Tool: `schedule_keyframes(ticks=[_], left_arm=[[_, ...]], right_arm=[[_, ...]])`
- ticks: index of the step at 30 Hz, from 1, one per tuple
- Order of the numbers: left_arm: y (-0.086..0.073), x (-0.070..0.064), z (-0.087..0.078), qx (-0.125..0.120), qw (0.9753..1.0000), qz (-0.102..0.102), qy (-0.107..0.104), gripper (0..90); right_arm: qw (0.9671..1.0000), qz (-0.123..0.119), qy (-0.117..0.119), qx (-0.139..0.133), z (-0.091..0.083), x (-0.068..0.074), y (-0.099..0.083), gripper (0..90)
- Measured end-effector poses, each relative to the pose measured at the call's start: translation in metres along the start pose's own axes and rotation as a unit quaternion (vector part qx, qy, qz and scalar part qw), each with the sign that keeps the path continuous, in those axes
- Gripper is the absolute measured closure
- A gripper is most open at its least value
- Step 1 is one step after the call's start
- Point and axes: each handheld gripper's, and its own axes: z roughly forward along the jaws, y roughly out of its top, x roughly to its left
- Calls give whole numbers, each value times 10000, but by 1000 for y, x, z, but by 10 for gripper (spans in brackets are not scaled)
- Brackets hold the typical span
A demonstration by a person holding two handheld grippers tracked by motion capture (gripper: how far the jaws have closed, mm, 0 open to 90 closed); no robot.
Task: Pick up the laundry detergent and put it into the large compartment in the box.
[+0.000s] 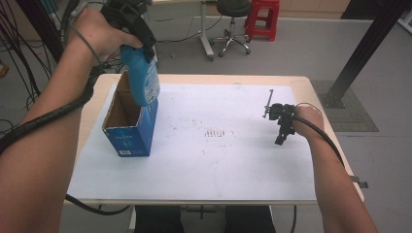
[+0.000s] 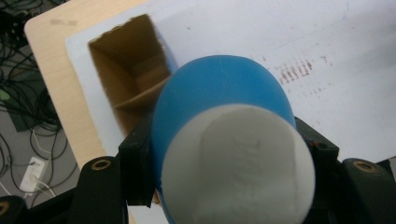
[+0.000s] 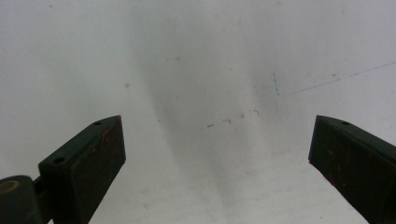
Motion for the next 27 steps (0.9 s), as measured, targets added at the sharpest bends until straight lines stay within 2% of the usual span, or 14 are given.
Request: schedule_keyframes(ticks=[8, 11, 12, 17, 27], left_arm=[[-12, 31, -3, -4, 9985, -532, 120, 375], [-14, 38, -3, 11, 9976, -676, 169, 375], [-15, 39, -2, -4, 9971, -736, 186, 375], [-18, 45, 2, -5, 9959, -876, 211, 375], [-19, 49, 24, 61, 9955, -932, 184, 375]], right_arm=[[10000, 54, 32, 25, 1, 0, 2, 36], [10000, 74, 29, 26, 1, 0, 3, 35], [10000, -1, 15, 16, 2, -1, 2, 36], [10000, 55, 38, 19, 3, -1, 3, 36], [10000, 35, 48, 27, 5, 0, 4, 35]])
